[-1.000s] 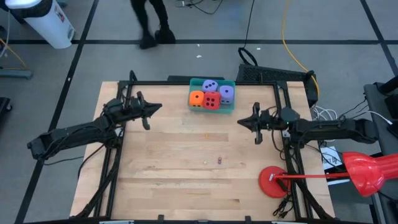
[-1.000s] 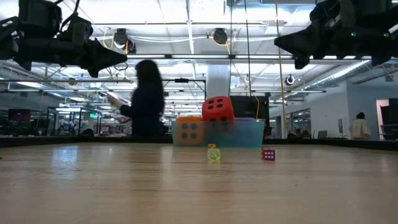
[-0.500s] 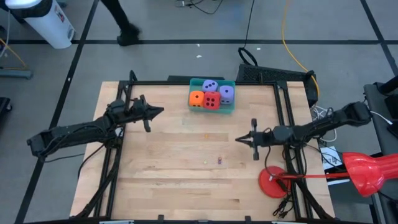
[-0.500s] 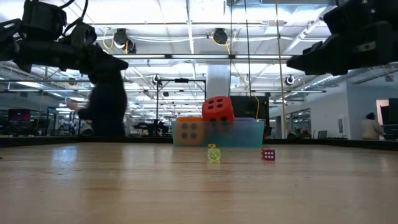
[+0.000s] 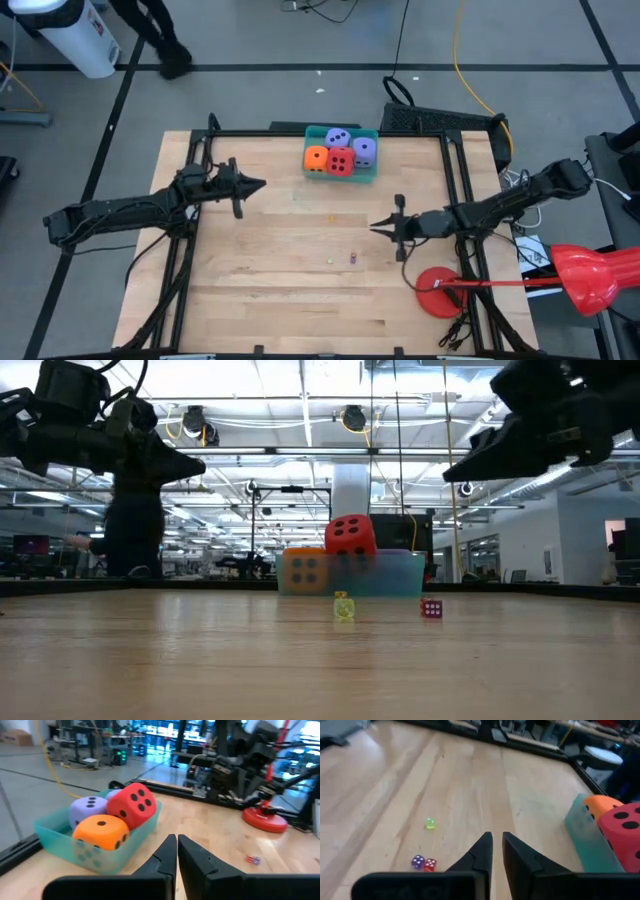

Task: Pick & Place Dice
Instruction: Put the small purple dice into the blue transparent bin

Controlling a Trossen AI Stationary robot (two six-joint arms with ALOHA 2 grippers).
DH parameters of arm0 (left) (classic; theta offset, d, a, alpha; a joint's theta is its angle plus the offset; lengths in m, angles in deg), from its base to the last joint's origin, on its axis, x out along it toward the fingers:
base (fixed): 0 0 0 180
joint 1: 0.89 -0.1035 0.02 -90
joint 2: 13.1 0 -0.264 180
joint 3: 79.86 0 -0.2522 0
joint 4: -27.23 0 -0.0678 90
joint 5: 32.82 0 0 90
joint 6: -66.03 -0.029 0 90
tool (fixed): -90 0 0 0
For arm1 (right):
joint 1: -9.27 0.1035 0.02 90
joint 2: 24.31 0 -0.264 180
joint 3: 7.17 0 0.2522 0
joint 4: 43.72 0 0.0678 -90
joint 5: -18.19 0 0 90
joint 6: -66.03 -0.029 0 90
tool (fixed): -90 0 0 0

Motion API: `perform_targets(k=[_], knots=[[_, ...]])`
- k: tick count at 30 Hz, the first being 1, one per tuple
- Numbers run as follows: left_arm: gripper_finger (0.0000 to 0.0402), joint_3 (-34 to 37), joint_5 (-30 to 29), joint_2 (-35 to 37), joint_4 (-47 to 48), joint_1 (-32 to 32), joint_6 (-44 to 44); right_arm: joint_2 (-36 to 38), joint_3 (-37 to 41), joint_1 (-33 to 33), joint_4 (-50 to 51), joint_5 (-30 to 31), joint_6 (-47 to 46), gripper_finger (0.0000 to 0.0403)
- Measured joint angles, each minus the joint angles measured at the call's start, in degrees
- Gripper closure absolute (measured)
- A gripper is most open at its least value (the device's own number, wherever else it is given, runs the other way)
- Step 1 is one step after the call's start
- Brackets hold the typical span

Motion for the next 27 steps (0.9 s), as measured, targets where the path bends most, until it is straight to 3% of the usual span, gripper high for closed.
perform_targets(k=[4,11,19,23,27], knots=[[0.0393,0.0,-2.5,0.0,0.0,0.2,0.0,-5.6,-2.5,0.0,-3.2,3.6,0.3,0.0340],[0.0392,0.0,-1.7,0.0,0.2,0.3,3.2,-13.6,-6.6,0.0,-4.7,5.0,-1.7,0.0267],[0.0394,0.0,-3.1,0.0,0.3,3.1,1.9,-19.9,-14.1,0.0,1.3,6.5,-3.9,0.0202],[0.0396,0.0,-4.4,0.0,0.1,3.6,1.1,-21.4,-16.0,0.8,4.8,1.7,-1.5,0.0195],[0.0380,0.0,-4.5,0.0,0.1,3.6,1.1,-21.4,-15.9,2.0,5.7,-7.5,0.7,0.0200]])
